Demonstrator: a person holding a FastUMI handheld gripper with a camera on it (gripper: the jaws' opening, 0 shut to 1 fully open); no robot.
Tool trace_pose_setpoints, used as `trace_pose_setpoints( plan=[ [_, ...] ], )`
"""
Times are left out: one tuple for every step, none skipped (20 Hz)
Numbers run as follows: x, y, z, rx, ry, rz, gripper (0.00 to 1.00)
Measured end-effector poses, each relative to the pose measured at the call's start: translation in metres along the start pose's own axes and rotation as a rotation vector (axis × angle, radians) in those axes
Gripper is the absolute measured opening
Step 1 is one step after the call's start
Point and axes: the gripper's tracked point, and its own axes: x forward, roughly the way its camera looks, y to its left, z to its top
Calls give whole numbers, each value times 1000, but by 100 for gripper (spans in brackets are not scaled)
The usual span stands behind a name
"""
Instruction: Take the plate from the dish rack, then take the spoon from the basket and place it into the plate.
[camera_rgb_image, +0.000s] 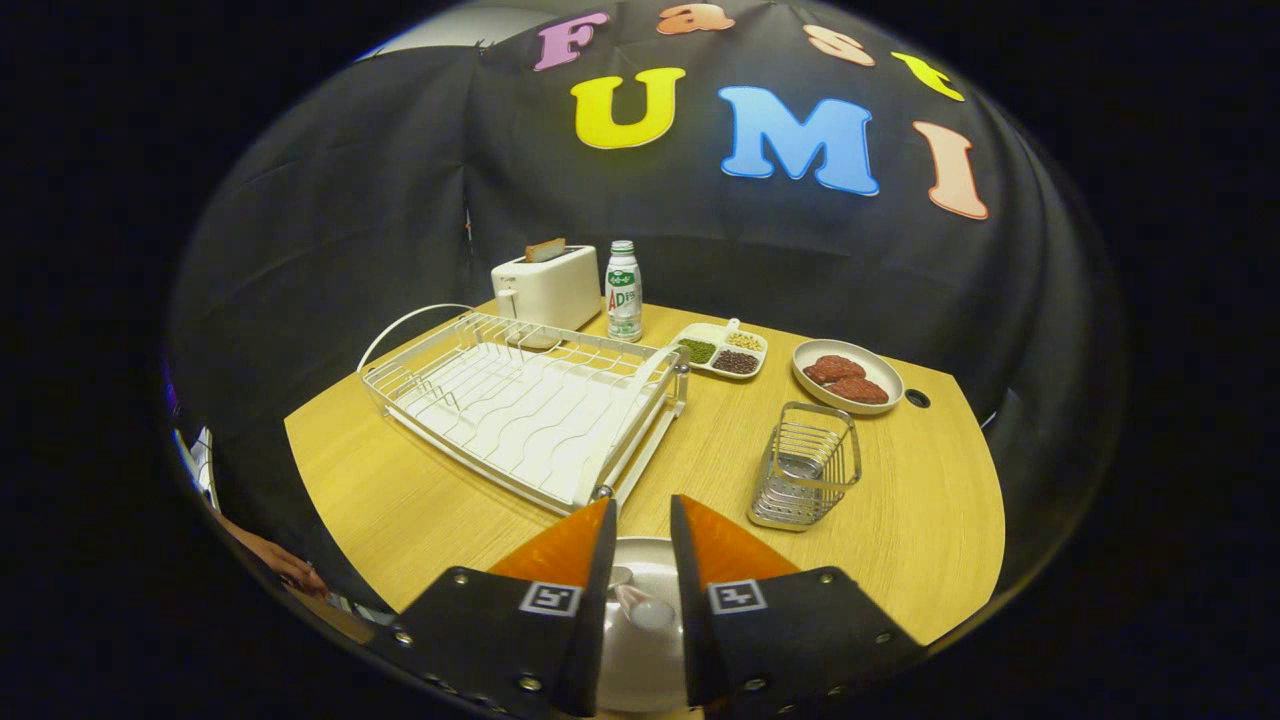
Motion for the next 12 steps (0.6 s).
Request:
trace_pose_setpoints(
  plan=[
    [-11, -13, 9, 13, -39, -21, 43],
    [-20, -25, 19, 27, -81, -47, 44],
    [-31, -36, 29, 42, -125, -72, 46],
    [-44, -51, 42, 63, -173, -98, 46],
    [-52, -59, 51, 82, -214, -113, 46],
    [-62, -72, 61, 94, -250, -140, 46],
    [-74, -87, 73, 104, -293, -176, 46],
    [-83, -99, 83, 110, -323, -208, 46],
    [-95, -111, 94, 115, -365, -241, 46],
    [-106, -120, 105, 121, -406, -268, 46],
    [-113, -125, 114, 123, -447, -277, 51],
    [-121, -131, 119, 119, -469, -290, 73]
  ],
)
